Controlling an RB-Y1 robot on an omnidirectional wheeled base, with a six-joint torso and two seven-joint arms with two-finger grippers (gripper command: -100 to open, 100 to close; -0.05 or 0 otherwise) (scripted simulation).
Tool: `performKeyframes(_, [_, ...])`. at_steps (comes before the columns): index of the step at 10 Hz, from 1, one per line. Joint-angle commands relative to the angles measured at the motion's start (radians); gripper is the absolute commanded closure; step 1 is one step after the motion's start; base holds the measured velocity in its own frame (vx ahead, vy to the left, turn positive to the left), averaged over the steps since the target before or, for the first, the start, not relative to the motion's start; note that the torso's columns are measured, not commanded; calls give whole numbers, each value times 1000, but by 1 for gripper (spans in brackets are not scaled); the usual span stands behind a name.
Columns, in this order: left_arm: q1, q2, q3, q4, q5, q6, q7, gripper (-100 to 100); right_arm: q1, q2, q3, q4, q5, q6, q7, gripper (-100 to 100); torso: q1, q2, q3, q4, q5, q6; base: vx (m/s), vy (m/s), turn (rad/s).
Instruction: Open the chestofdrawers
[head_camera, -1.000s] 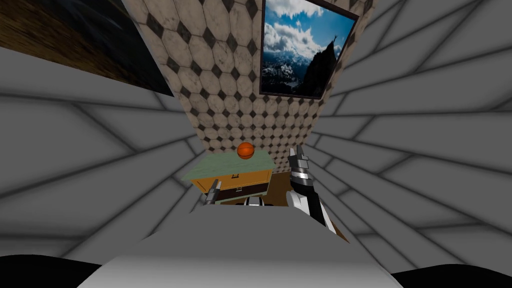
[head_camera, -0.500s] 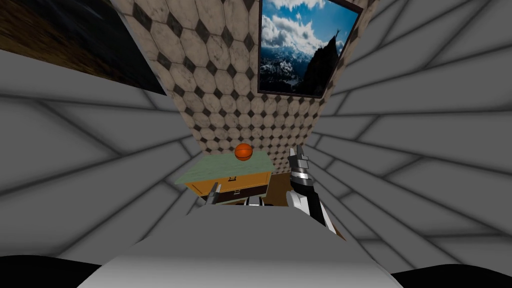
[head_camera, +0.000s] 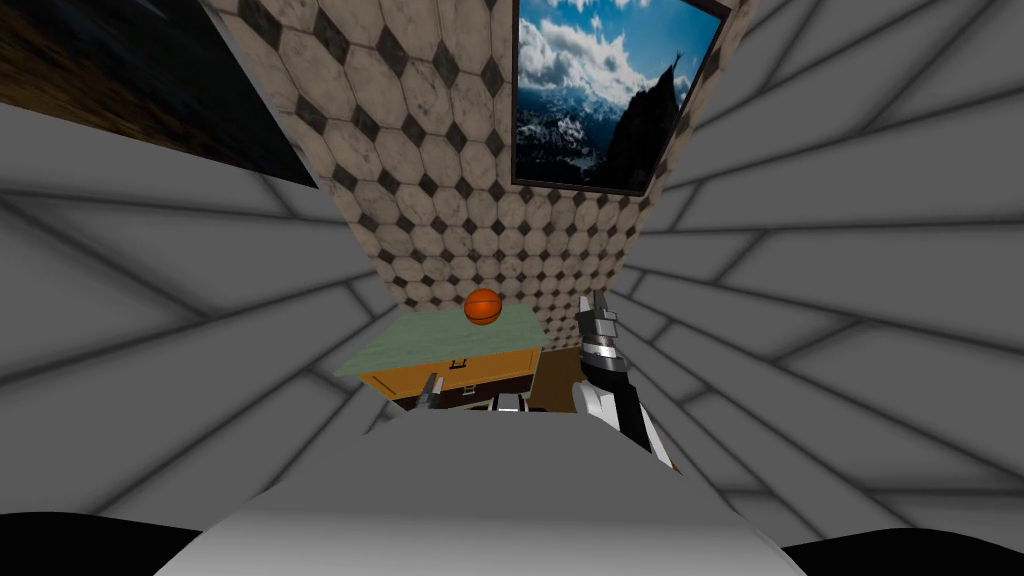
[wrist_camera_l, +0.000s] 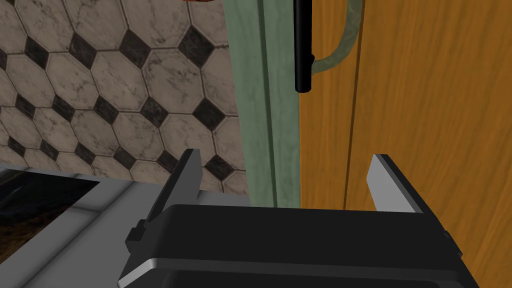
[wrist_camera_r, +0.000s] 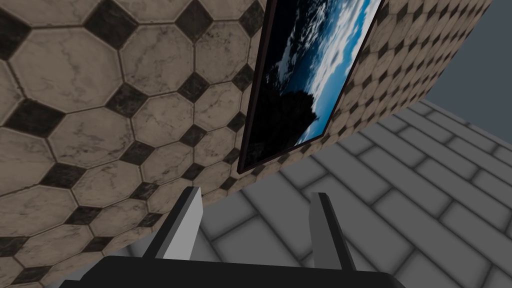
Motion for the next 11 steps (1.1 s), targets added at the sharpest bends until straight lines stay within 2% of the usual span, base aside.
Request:
performKeyframes(1, [-8, -46, 4, 70, -1, -41, -2, -100, 0, 0, 0, 0, 0, 0, 0, 0, 0, 0, 0, 0, 0, 0, 85, -41, -3])
performKeyframes(4, [-13, -110, 7, 117, -1, -68, -3, -100, 0, 0, 0, 0, 0, 0, 0, 0, 1, 5, 3, 1, 0, 0, 34, -31, 31])
performKeyframes(5, [-20, -96, 8, 128, 0, -74, -3, -100, 0, 0, 0, 0, 0, 0, 0, 0, 2, 5, 3, 1, 1, 0, 0, 0, 0])
performKeyframes(6, [-29, -89, 10, 99, 3, -37, 3, -100, 0, 0, 0, 0, 0, 0, 0, 0, 2, 3, 2, 1, 1, 0, -11, -15, 8])
performKeyframes(9, [-45, -73, 15, 51, 9, 28, 13, -100, 0, 0, 0, 0, 0, 0, 0, 0, 0, 1, 1, 0, 0, 0, -12, -30, 7])
performKeyframes(10, [-48, -70, 16, 41, 10, 40, 15, -100, 0, 0, 0, 0, 0, 0, 0, 0, 0, 1, 1, 0, 0, 0, -13, -34, 4])
performKeyframes(11, [-46, -71, 16, 51, 10, 27, 15, -100, 0, 0, 0, 0, 0, 0, 0, 0, 1, 2, 1, 0, 0, 0, -5, -13, 1])
